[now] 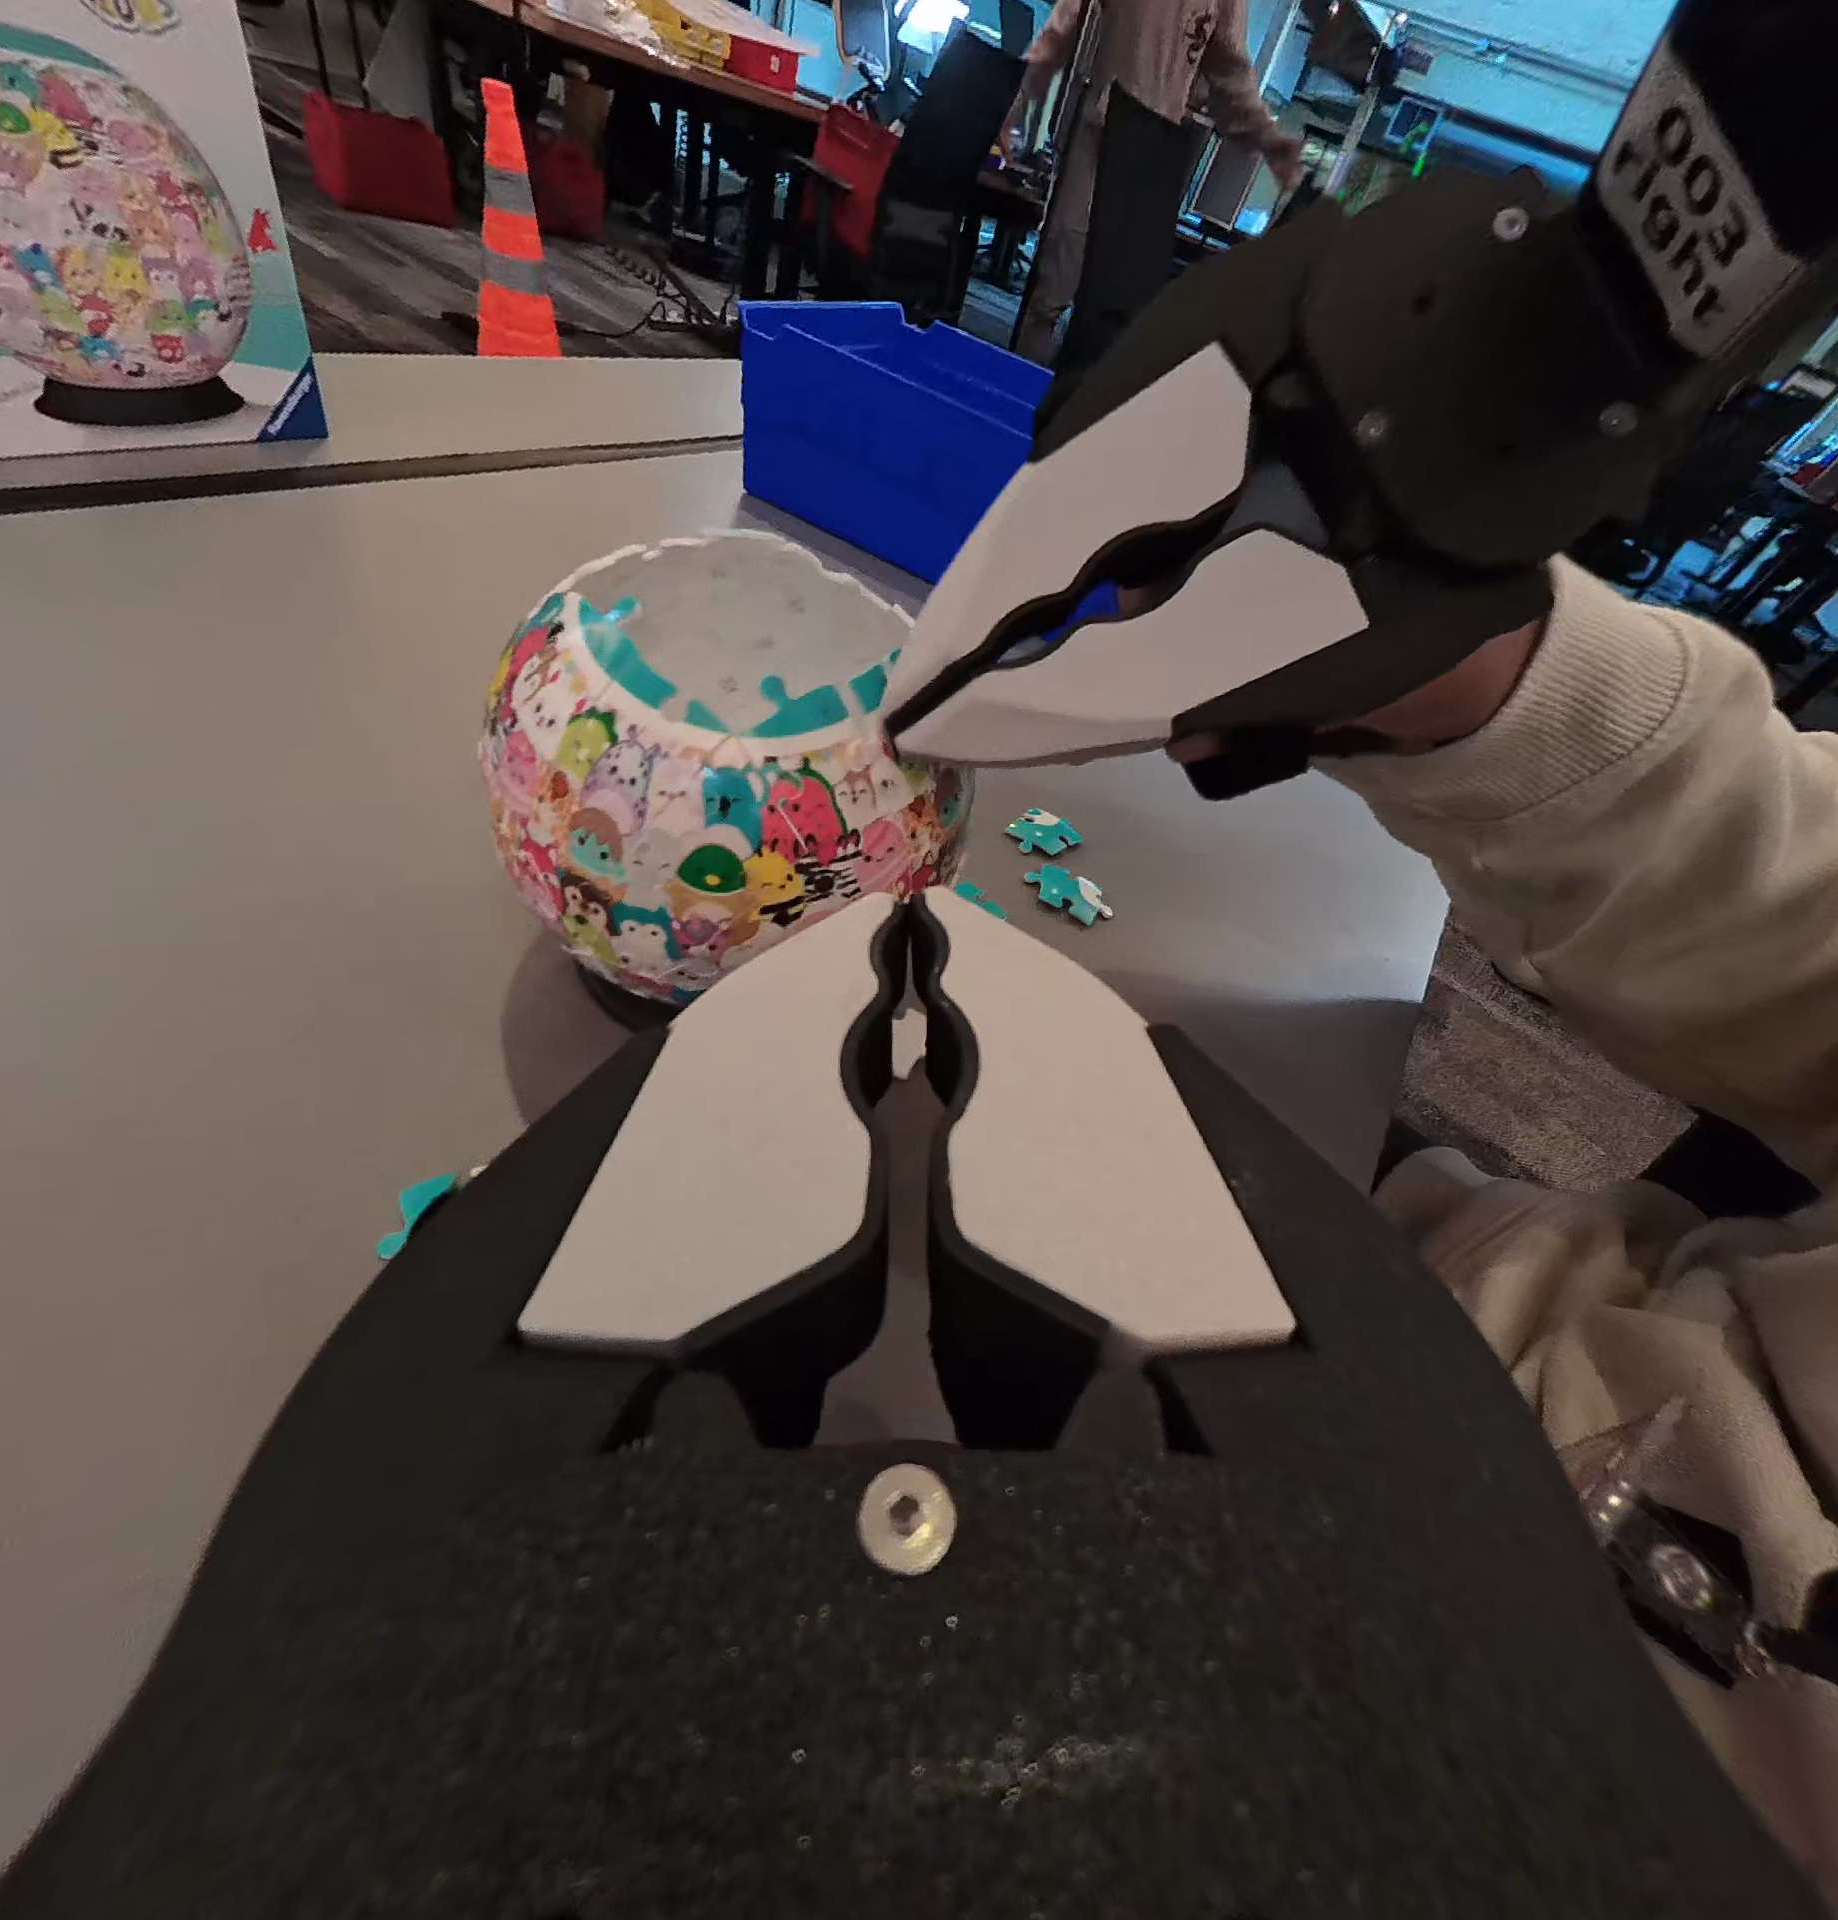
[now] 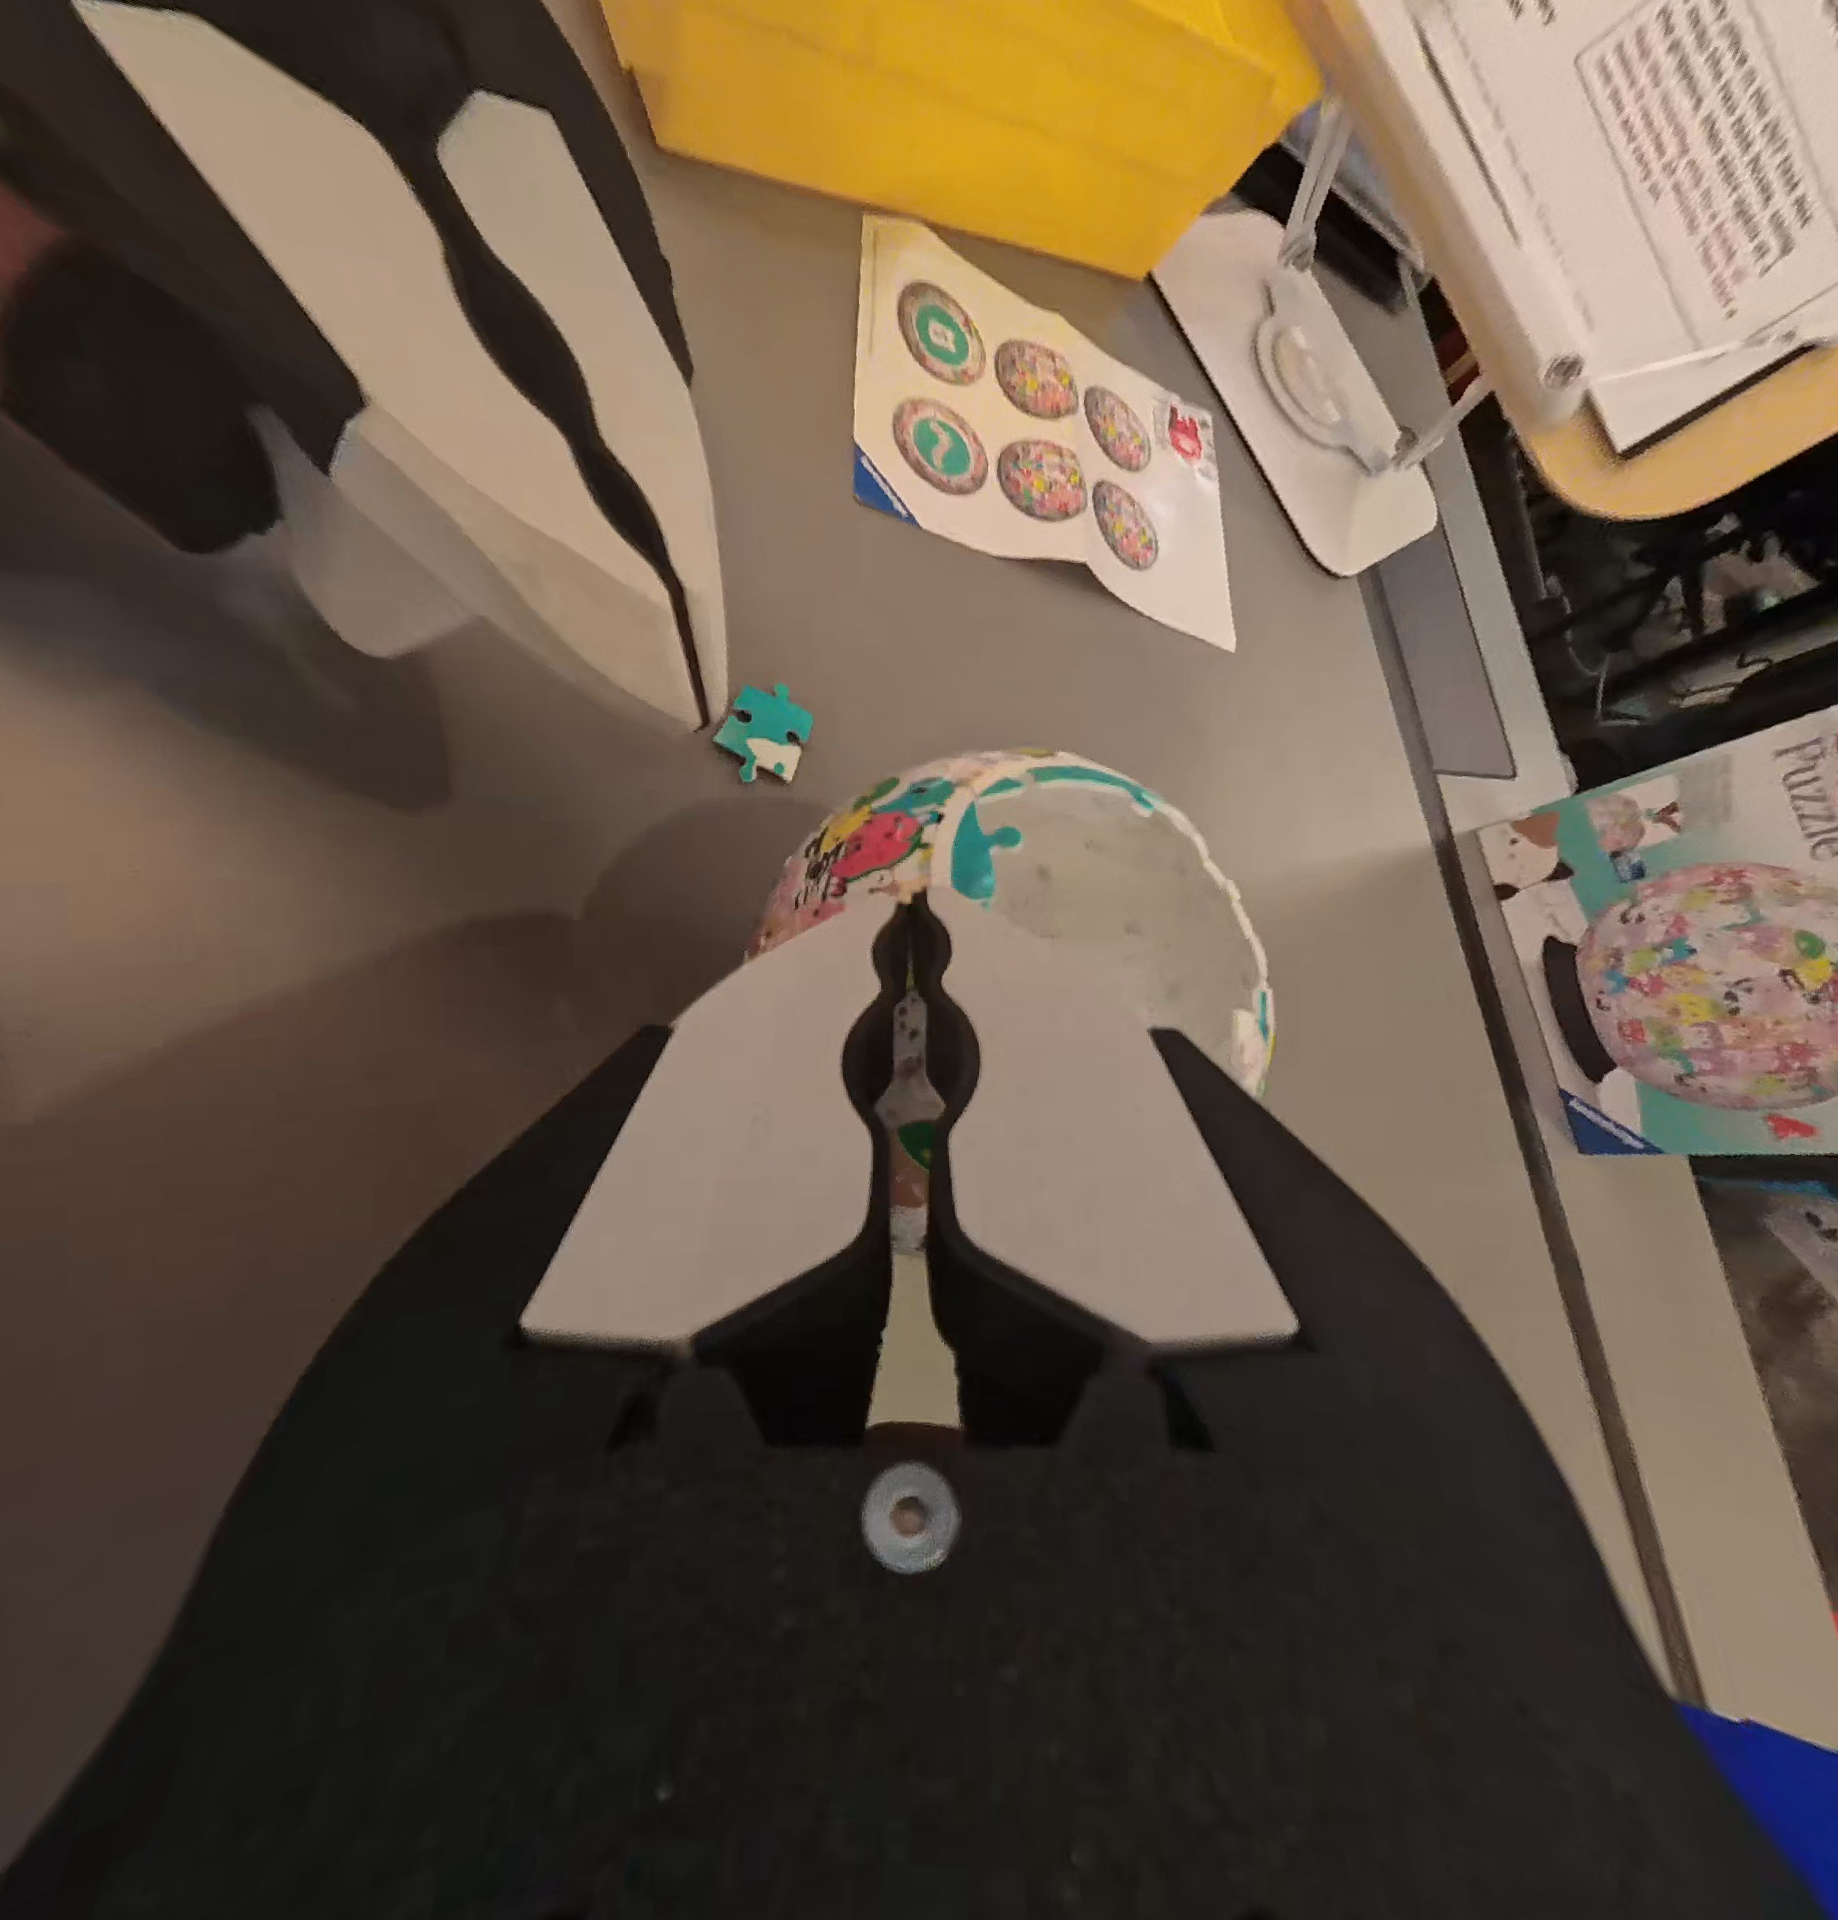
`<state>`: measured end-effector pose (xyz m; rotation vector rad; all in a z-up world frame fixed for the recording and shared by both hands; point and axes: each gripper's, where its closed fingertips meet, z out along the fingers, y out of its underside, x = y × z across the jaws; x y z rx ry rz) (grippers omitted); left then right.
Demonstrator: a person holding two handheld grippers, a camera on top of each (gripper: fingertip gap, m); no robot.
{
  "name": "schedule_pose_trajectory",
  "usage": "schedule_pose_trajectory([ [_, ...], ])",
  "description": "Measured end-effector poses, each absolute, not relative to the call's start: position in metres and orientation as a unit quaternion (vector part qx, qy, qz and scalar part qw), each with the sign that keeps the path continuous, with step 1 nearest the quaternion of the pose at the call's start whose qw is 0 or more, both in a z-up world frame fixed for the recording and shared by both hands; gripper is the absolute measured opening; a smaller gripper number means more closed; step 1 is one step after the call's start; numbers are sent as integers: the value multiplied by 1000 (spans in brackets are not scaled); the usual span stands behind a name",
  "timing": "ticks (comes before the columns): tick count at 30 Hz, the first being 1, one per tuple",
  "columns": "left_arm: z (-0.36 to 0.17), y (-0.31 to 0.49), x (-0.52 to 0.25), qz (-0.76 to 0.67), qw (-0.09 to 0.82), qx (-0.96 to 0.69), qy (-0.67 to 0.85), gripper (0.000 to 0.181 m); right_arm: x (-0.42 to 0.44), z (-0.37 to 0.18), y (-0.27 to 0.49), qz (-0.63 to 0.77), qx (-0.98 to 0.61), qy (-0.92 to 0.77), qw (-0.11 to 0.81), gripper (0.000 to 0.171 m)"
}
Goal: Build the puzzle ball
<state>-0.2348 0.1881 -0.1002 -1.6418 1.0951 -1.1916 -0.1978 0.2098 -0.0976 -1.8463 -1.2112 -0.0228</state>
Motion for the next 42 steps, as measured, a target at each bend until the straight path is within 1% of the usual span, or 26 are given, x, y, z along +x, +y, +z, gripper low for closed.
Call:
schedule_pose_trajectory([
  [1, -99, 188, -234, -470, 408, -649, 437, 0, -198, -99, 209, -4, -750, -488, 447, 0],
  [4, -87, 202, -229, -446, 437, -631, 460, 1, -206, -92, 202, 29, -736, -490, 466, 0],
  [6, -77, 211, -222, -425, 440, -608, 506, 8, -207, -92, 200, 27, -734, -489, 470, 0],
  [9, -74, 217, -206, -388, 414, -566, 599, 32, -205, -95, 201, 13, -735, -486, 472, 0],
  [12, -82, 211, -197, -359, 367, -526, 677, 56, -203, -91, 200, 20, -735, -475, 483, 0],
  [13, -86, 208, -196, -347, 361, -514, 697, 61, -201, -91, 199, 22, -738, -470, 484, 0],
  [15, -92, 205, -194, -323, 355, -498, 722, 66, -198, -91, 199, 31, -743, -460, 485, 0],
  [25, -100, 193, -193, -320, 333, -487, 741, 66, -201, -97, 201, 62, -750, -449, 482, 0],
  [39, -102, 189, -192, -328, 318, -494, 740, 64, -196, -102, 204, 51, -758, -441, 477, 0],
  [42, -104, 186, -191, -332, 316, -495, 739, 67, -198, -104, 204, 65, -759, -439, 477, 0],
])
